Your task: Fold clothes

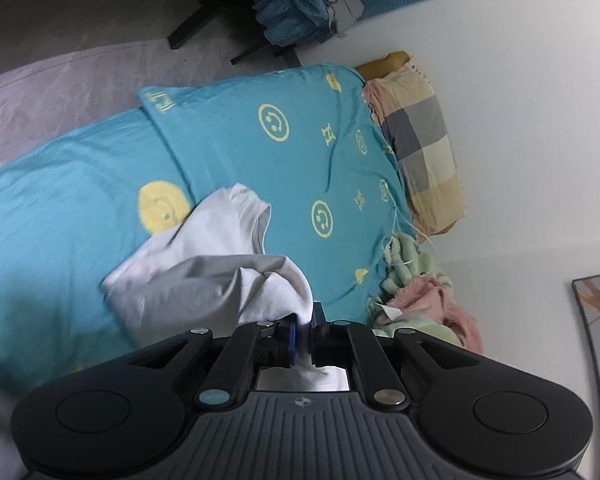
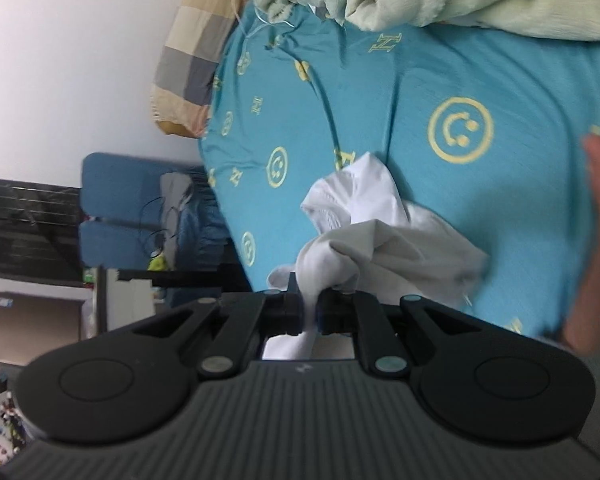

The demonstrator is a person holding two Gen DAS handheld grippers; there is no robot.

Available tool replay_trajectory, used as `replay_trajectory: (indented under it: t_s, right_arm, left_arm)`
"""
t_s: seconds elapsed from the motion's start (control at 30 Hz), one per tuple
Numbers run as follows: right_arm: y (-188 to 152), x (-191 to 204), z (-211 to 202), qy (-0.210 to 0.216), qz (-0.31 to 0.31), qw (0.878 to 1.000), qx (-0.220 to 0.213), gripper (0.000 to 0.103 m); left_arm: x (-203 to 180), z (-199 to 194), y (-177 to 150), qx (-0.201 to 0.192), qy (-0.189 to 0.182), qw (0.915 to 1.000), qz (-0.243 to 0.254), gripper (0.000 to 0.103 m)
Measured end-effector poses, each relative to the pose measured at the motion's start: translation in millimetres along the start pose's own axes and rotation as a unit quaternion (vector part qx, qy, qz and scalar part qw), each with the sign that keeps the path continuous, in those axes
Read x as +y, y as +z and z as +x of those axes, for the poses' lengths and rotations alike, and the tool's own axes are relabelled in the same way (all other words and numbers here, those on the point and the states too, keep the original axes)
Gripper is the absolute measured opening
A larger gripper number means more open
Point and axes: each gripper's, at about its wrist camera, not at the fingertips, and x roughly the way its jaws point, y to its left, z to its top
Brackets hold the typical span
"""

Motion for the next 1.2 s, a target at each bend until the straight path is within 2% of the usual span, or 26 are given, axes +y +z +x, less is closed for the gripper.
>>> replay_trajectory:
  t_s: [0.17,0.37,0.53,0.7,0.77,0.8,0.83,0.87,0.9,0.93,0.97,1.1,1.2]
  right_arm:
    - [32.8,-0.6,64.0,-0.023,0.017,0.999,0.017,0.010]
    - [61.6,-14.1,134.2,-0.050,0.017,0.998,0.044,0.010]
    - [77.4,-13.0,158.2,-0.049,-0.002,0.997,0.058,0.010]
    - [79.5,-19.4,162.2,-0.041,-0.003,0.997,0.067,0.012]
    - [78.4,-20.1,157.4,-0.033,-0.005,0.997,0.066,0.015]
    - [77.0,-18.1,154.0,-0.027,-0.011,0.998,0.063,0.027]
    - [73.9,-13.8,148.8,-0.017,-0.024,0.998,0.057,0.036]
    - [69.1,-8.9,142.3,-0.001,-0.040,0.998,0.047,0.059]
    - [63.7,-3.5,135.3,0.015,-0.058,0.998,0.035,0.077]
    - [58.0,2.6,129.0,0.027,-0.081,0.996,0.024,0.081]
    - [52.0,9.9,124.6,0.035,-0.112,0.993,0.015,0.082]
    - [25.7,34.8,130.6,0.020,-0.262,0.965,0.015,0.082]
    - [13.0,42.5,153.7,-0.034,-0.344,0.938,0.017,0.080]
  left_arm:
    - [2.9,71.7,35.5,0.009,0.016,0.9994,0.029,0.007]
    - [12.3,137.9,59.3,0.017,0.044,0.9922,0.116,0.008]
    - [17.1,158.4,60.4,0.012,0.054,0.9847,0.165,0.008]
    - [10.5,156.8,48.9,-0.004,0.065,0.9746,0.214,0.011]
    - [1.9,150.3,38.3,-0.015,0.073,0.9642,0.254,0.025]
    - [-4.0,147.1,31.5,-0.021,0.081,0.9555,0.283,0.029]
    - [-10.7,144.3,23.6,-0.027,0.089,0.9438,0.317,0.037]
    - [-15.5,141.2,15.8,-0.037,0.093,0.9330,0.346,0.048]
    - [-19.5,138.1,8.1,-0.047,0.095,0.9223,0.372,0.055]
    - [-22.4,136.2,1.4,-0.054,0.097,0.9126,0.393,0.070]
    - [-24.9,134.7,-5.0,-0.061,0.099,0.9031,0.413,0.078]
    - [-30.0,142.4,-18.5,-0.069,0.116,0.8779,0.459,0.078]
    - [-27.5,158.8,-18.5,-0.053,0.132,0.8728,0.467,0.078]
